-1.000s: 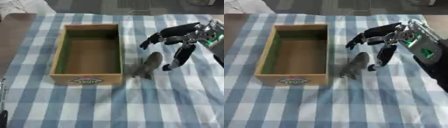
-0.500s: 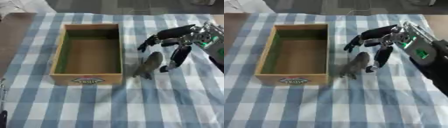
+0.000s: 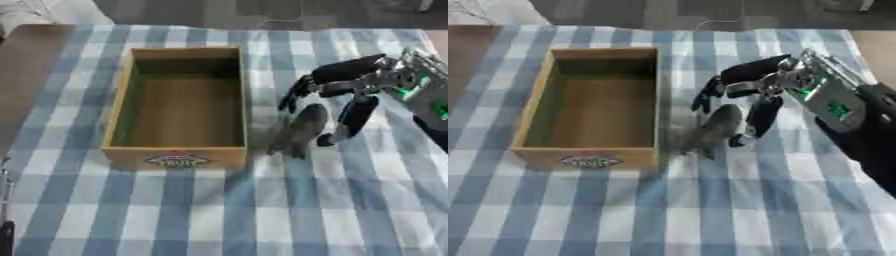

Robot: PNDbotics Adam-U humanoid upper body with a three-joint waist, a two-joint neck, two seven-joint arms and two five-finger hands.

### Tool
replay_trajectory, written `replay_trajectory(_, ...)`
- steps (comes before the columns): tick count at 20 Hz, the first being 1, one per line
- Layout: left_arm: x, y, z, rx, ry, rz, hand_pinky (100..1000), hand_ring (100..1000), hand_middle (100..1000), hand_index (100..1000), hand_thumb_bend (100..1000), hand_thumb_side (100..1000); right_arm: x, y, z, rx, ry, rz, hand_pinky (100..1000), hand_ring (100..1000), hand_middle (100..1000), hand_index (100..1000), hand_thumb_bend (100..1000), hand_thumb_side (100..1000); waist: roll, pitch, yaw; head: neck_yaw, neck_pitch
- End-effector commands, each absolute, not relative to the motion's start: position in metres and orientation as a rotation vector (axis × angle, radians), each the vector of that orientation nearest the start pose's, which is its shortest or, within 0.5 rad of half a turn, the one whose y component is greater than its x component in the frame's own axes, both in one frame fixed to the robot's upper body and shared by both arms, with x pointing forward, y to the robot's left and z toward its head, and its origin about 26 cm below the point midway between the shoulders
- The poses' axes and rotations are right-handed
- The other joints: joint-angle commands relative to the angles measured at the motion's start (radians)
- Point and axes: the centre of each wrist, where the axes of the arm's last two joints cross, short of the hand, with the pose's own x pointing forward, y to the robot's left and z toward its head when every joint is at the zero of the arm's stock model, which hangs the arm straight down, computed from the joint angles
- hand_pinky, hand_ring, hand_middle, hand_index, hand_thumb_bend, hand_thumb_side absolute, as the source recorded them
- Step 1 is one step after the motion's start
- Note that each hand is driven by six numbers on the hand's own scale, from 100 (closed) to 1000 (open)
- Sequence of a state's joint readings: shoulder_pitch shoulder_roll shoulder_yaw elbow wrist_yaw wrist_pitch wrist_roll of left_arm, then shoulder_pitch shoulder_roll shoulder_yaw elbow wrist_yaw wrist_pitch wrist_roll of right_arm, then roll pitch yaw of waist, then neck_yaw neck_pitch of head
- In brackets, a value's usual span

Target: Pick up objects on the table and place them in the box.

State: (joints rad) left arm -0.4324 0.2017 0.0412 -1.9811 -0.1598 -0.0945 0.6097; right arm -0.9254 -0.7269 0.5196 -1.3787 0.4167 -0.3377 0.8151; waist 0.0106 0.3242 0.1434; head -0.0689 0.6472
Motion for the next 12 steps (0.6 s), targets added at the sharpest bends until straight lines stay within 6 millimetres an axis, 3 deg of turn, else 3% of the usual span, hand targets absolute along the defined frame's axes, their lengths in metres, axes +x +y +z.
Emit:
replay_trajectory(1,0.3102,0.2368,0.2357,0.474,-2.561,0.424,824,836,780,724,100,619,0.4193,-0.2452,0.2709,-0.46,-1.234,2.333,832,893,671,837,418,100,-0.001,-0.018,-0.001,-0.001,-0.014)
replay_trajectory(12,0.3101,0.2372,0.2353,0.475,-2.56,0.423,825,837,781,724,100,621,0.4227,-0.2465,0.2662,-0.441,-1.223,2.311,821,873,606,732,364,100,0.0,-0.016,-0.003,-0.002,-0.013)
